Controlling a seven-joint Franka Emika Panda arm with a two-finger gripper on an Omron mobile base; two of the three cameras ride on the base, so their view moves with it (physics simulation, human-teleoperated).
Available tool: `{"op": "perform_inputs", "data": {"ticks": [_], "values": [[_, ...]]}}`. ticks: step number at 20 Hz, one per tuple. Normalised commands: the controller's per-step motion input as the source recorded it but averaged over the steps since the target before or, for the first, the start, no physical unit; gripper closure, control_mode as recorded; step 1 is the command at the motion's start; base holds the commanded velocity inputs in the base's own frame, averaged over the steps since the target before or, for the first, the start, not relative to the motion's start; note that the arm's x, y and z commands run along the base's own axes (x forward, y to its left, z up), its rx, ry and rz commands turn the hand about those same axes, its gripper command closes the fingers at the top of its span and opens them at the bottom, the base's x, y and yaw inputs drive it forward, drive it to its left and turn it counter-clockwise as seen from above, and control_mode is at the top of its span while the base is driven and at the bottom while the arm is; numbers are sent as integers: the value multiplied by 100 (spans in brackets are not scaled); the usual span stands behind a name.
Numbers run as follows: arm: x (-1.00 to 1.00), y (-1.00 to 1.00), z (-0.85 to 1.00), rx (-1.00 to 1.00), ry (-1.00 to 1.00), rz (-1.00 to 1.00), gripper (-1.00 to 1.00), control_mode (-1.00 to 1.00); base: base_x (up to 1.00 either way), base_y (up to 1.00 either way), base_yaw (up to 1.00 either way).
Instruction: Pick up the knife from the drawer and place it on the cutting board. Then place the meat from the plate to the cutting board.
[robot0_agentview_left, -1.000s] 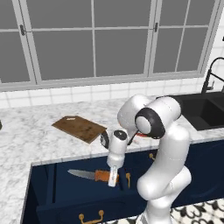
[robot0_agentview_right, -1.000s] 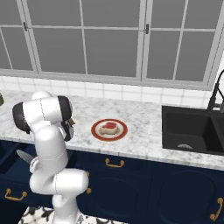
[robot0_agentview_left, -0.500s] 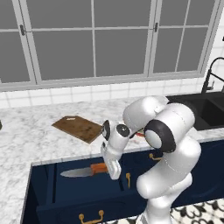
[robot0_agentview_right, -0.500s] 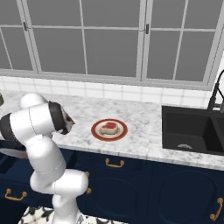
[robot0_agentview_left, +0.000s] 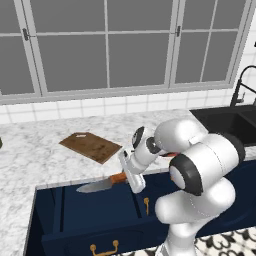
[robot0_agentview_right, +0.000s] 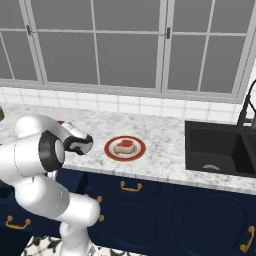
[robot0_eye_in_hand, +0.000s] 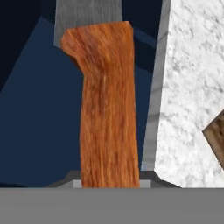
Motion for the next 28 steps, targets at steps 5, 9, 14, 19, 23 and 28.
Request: {"op": "perform_inputs", "data": {"ticks": [5, 9, 14, 19, 23, 28], "values": [[82, -2, 100, 4, 25, 4, 100, -100, 0, 0, 0], [99, 0, 100, 19, 33, 3, 100, -100, 0, 0, 0], [99, 3, 97, 16, 34, -3, 100, -100, 0, 0, 0], [100, 28, 53, -3, 38, -26, 100, -100, 0, 0, 0], [97, 62, 36, -1, 45, -23, 100, -100, 0, 0, 0], [94, 68, 38, 0, 48, -6, 100, -100, 0, 0, 0]]}}
